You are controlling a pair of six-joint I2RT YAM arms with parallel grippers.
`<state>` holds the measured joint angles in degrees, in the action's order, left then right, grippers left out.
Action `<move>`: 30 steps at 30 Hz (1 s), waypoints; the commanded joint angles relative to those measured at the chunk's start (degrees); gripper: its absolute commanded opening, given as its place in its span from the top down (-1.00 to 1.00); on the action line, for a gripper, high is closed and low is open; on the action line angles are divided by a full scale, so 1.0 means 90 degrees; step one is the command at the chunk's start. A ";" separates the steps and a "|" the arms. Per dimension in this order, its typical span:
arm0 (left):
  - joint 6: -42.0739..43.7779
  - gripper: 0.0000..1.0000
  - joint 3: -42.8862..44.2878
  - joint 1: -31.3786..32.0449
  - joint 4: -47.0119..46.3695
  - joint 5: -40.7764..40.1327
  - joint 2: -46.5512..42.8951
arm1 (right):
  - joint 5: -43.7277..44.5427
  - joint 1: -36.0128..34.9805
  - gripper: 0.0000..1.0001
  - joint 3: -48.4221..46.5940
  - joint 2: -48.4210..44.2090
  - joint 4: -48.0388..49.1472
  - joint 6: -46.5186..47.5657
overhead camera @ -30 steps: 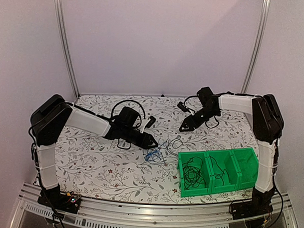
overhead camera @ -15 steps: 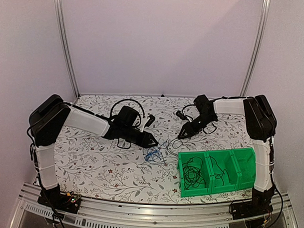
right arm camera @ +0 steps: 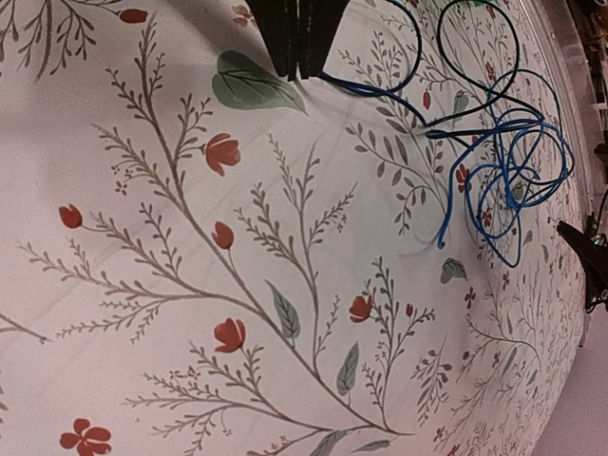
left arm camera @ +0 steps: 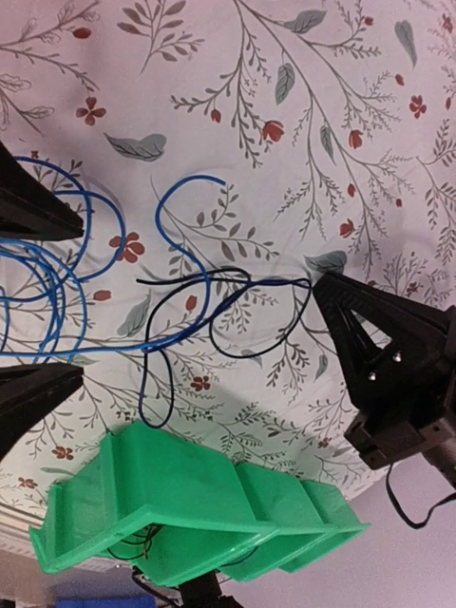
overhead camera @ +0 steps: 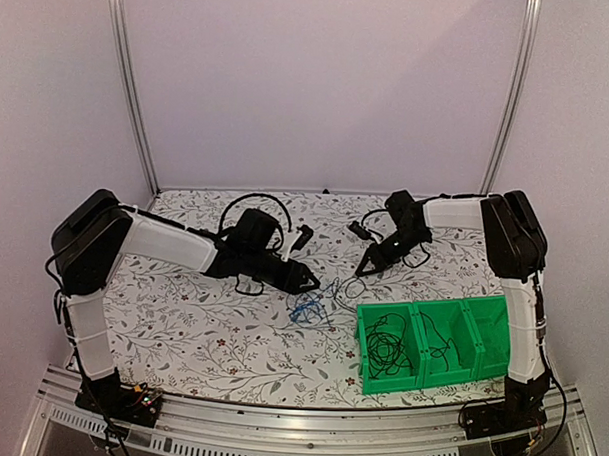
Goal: Untangle the cables
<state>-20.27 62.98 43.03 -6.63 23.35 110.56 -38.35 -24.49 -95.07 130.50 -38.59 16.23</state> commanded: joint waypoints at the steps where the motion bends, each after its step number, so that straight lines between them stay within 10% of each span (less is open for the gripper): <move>1: 0.0005 0.12 0.0171 0.0306 -0.0172 0.0241 -0.0122 | -0.0093 -0.0043 1.00 -0.0092 -0.0319 0.0029 0.0049; 7: -0.0155 0.17 0.0682 0.0571 0.0132 -0.0100 0.0570 | -0.0498 -0.0043 1.00 -0.0308 -0.1494 -0.0117 0.0108; 21: -0.0525 1.00 0.0093 0.0253 -0.0540 -0.0440 0.1043 | -0.1578 -0.0043 1.00 -0.2063 -0.3471 -0.0494 0.1296; 27: -0.0531 1.00 -0.0191 0.0086 -0.0603 -0.0524 0.0880 | -0.1158 -0.0045 1.00 -0.3151 -0.3574 -0.0292 0.1215; 30: -0.0465 0.66 -0.0546 0.0051 -0.0702 -0.0783 0.0384 | -0.0945 -0.0042 1.00 -0.3413 -0.3364 -0.0312 0.1162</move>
<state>-25.04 62.13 44.71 -13.74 20.01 118.80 -49.58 -24.49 -122.54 98.76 -41.23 26.61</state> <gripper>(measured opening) 0.077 0.013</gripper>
